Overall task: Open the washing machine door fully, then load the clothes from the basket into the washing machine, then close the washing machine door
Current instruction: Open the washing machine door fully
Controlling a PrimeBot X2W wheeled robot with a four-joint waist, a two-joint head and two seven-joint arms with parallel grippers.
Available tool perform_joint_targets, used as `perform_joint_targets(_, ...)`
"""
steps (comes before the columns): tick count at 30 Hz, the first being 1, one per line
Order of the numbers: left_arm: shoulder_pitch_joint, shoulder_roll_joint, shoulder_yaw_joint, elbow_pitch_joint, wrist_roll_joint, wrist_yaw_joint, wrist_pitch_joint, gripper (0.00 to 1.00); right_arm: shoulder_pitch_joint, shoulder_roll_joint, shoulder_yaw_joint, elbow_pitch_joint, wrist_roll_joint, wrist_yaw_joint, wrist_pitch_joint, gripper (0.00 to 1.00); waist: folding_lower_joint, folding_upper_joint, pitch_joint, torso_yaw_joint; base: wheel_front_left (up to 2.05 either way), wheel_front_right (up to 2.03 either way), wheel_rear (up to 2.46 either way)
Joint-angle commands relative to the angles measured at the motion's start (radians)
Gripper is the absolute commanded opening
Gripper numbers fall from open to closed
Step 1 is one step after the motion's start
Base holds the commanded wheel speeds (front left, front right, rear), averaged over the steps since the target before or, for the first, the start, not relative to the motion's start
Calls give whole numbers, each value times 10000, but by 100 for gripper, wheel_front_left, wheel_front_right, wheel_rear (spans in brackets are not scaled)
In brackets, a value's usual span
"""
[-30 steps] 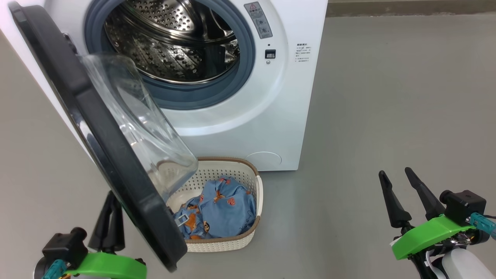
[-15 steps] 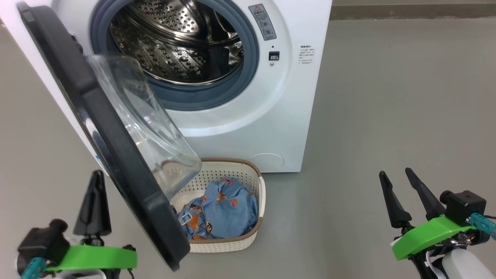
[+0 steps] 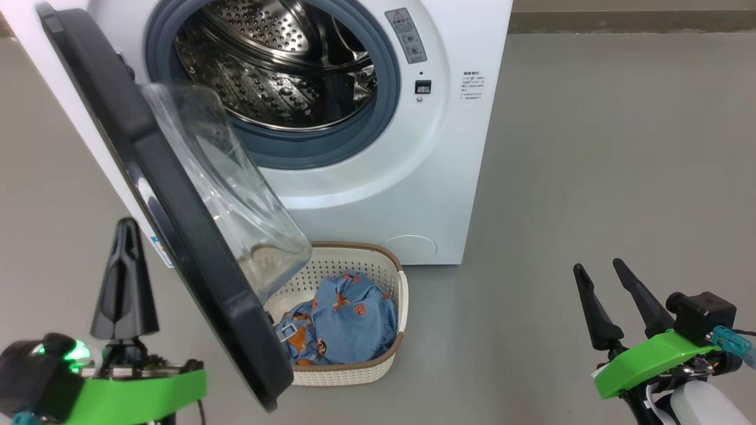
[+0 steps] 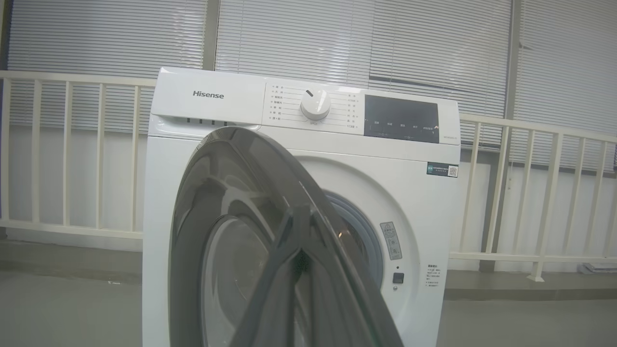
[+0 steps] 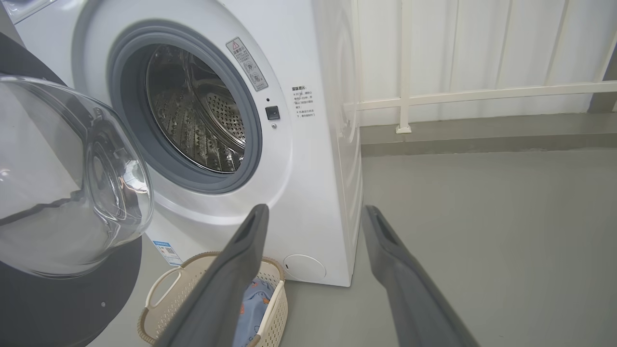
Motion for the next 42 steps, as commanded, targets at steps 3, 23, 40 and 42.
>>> perform_joint_targets(3, -153, 159, 7, -1056, 264, 66, 171, 0, -104, -134, 203, -178, 111, 48, -124, 100, 0, 0, -35, 27, 0, 0, 0)
perform_joint_targets(23, 277, -194, -2205, -2283, 308, -380, 1406, 0, -221, -76, 295, -163, 160, 48, -124, 100, 0, 0, 64, 16, 0, 0, 0)
perform_joint_targets(40, 502, -307, -2780, 257, -229, -522, 1830, 0, -359, 55, 255, -147, 154, 48, -124, 100, 0, 0, 290, -196, 0, 0, 0)
perform_joint_targets(42, 479, -312, -2769, 531, -287, -520, 1836, 0, -357, 70, 250, -140, 149, 48, -124, 100, 0, 0, 288, -204, 0, 0, 0)
